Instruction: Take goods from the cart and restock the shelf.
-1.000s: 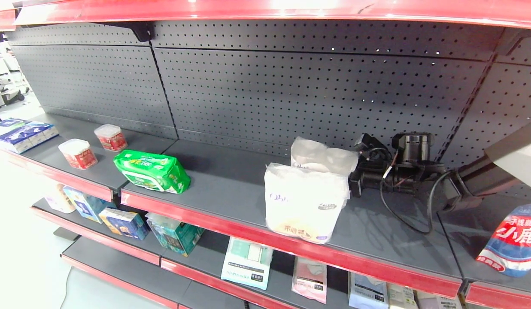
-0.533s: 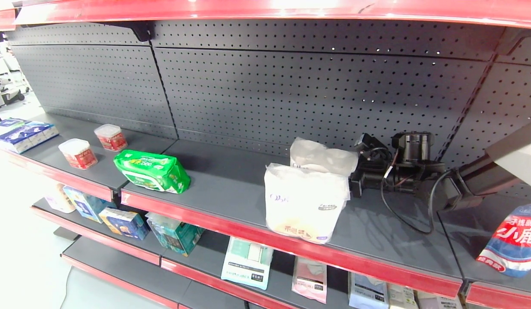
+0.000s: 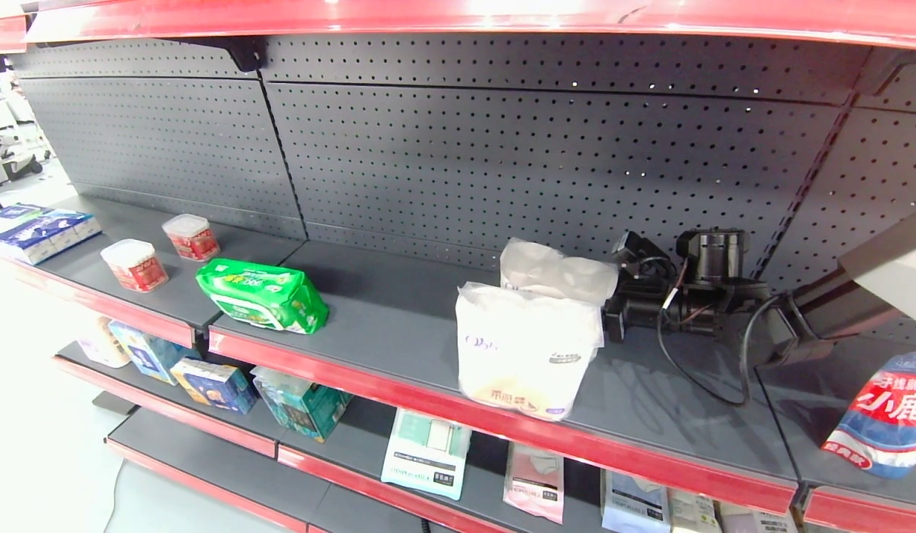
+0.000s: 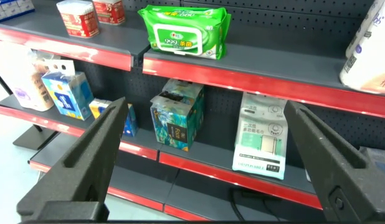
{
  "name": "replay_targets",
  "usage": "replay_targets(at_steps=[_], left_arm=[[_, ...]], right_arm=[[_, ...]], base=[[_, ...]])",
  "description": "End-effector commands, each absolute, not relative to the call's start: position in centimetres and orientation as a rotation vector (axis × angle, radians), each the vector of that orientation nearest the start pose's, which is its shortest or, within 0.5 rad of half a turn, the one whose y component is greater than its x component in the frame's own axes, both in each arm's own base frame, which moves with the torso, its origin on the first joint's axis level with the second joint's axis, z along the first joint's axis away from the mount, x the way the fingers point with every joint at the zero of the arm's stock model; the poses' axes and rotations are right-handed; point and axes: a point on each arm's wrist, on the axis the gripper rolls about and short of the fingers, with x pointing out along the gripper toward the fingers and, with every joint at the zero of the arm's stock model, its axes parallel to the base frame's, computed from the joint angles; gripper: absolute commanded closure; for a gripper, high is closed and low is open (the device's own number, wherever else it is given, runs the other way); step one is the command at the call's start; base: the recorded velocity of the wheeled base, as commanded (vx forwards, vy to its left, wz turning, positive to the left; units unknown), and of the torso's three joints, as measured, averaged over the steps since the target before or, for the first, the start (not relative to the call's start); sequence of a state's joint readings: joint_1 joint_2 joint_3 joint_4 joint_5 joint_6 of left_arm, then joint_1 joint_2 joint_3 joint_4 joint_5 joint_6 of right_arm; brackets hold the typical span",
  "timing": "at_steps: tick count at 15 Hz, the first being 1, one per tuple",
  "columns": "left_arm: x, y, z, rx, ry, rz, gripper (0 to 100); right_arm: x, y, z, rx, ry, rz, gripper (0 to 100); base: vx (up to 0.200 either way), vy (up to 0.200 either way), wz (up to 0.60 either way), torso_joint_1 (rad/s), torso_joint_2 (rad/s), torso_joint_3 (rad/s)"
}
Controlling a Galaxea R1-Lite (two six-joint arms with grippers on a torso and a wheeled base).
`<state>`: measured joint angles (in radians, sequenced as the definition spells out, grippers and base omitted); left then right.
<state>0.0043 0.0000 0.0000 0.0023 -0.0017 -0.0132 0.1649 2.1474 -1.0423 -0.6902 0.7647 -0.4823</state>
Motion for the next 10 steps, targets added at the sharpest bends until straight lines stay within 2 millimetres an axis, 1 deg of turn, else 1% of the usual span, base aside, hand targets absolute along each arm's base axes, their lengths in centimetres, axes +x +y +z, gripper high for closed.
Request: replay_targets(at_steps=[1,4,9,10], left_arm=[[-2.28,-0.01,7.53,-0.014,0.002,0.003,0],[-2.28,-0.01,7.53,-0.014,0.002,0.003,0],[-2.28,-0.01,7.52,-0.014,0.003,0.003,0],[-2.28,-0.01,7.52,-0.014,0.003,0.003,0]], right_arm=[[38.94,7.97,9.07,-0.322,0.177,0.991,100],[39.04,8.08,9.31,-0.311,0.166,1.012,100],[39.31,8.16,8.78,-0.299,0.173,1.029,100],[39.53,8.06,9.06,-0.302,0.165,1.023,100]], base=[[0.000,0.000,0.00,0.000,0.00,0.000],[0.000,0.000,0.00,0.000,0.00,0.000],[0.000,0.000,0.00,0.000,0.00,0.000],[0.000,0.000,0.00,0.000,0.00,0.000]])
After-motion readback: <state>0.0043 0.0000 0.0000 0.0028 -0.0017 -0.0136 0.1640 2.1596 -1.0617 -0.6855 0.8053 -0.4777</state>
